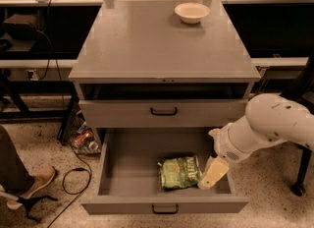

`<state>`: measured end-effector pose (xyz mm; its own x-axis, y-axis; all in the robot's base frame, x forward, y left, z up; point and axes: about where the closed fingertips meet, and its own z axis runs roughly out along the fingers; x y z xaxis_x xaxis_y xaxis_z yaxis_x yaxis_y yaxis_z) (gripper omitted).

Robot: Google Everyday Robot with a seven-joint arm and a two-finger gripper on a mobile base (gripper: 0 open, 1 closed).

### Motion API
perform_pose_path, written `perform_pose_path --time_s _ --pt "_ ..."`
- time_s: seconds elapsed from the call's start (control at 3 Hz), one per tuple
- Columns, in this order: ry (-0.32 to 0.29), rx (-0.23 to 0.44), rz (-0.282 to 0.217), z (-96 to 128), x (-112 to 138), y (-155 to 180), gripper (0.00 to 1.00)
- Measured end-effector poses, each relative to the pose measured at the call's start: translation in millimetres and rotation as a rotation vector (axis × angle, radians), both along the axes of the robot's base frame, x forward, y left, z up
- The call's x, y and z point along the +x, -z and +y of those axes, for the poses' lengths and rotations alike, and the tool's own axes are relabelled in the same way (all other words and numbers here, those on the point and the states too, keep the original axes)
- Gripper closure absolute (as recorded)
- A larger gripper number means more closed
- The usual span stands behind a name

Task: Pick green jalapeno chip bag from middle drawer and place on counter

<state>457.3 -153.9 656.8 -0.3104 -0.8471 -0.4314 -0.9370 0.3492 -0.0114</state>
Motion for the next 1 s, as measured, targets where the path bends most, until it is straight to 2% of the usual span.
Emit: perform_pose_path --time_s 0.33,1.0 --pt "0.0 0.0 0.0 0 0 0 0.0" --pt "0.014 0.049 0.018 -7 43 68 0.0"
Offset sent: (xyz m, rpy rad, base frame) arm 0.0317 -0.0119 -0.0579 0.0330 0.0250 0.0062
